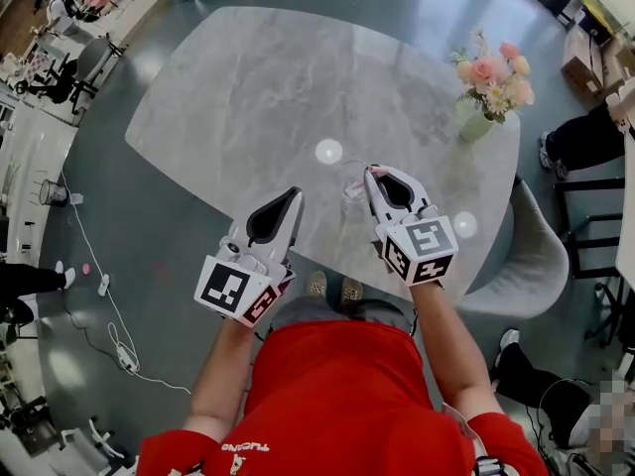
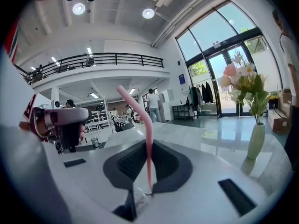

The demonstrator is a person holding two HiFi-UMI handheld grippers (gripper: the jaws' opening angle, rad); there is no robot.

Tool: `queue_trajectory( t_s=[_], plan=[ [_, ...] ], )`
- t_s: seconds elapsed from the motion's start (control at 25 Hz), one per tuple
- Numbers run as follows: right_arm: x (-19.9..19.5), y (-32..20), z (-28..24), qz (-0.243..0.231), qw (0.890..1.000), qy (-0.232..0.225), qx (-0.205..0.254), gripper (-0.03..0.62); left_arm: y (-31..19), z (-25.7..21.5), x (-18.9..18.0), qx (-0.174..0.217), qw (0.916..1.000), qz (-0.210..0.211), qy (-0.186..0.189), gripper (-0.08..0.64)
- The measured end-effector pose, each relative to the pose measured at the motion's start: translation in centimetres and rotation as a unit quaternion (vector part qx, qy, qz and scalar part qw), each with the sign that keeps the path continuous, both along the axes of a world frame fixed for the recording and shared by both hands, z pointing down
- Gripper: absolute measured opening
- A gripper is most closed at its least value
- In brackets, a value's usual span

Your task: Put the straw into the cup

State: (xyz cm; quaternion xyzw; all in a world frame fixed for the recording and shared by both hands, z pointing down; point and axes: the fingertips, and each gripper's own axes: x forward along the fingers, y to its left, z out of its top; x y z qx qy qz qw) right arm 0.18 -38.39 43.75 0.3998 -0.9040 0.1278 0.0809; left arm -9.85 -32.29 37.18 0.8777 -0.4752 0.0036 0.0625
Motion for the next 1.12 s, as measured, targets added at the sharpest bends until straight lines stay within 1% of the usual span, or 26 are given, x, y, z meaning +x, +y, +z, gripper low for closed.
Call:
queue_trajectory(
  t_s=[0.12, 0.32, 0.52, 0.72, 0.8, 0.92, 1.12],
  plan=[
    [-0.9, 0.0, 1.5, 0.004, 1.0, 0.002, -0.02, 0.026, -0.5, 0.4, -0.4, -0.008, 0.9999, 0.009, 0.002, 0.006],
    [-1.4, -0.1, 3.4, 0.016, 0.999, 0.011, -0.041, 0.026, -1.2, 0.8, -0.1, -0.008, 0.9995, 0.03, 0.008, 0.006],
    [-1.5, -0.6, 4.0, 0.033, 0.998, 0.019, -0.046, 0.026, -1.5, 1.3, -0.5, -0.013, 0.9989, 0.044, 0.014, 0.006],
    [-1.2, -1.4, 4.5, 0.047, 0.996, 0.048, -0.053, 0.029, -2.0, 1.5, -0.9, -0.013, 0.9984, 0.053, 0.018, 0.006],
    [-0.9, -1.6, 4.8, 0.05, 0.995, 0.057, -0.06, 0.08, -2.1, 1.6, -0.9, -0.014, 0.9981, 0.056, 0.019, 0.006],
    [-0.3, -1.7, 4.9, 0.057, 0.993, 0.075, -0.067, 0.12, -2.4, 1.5, -0.9, -0.013, 0.9977, 0.062, 0.022, 0.006],
    [1.2, -1.2, 4.9, 0.072, 0.99, 0.097, -0.074, 0.124, -2.7, 1.4, -0.4, -0.01, 0.9966, 0.077, 0.027, 0.006]
  ],
)
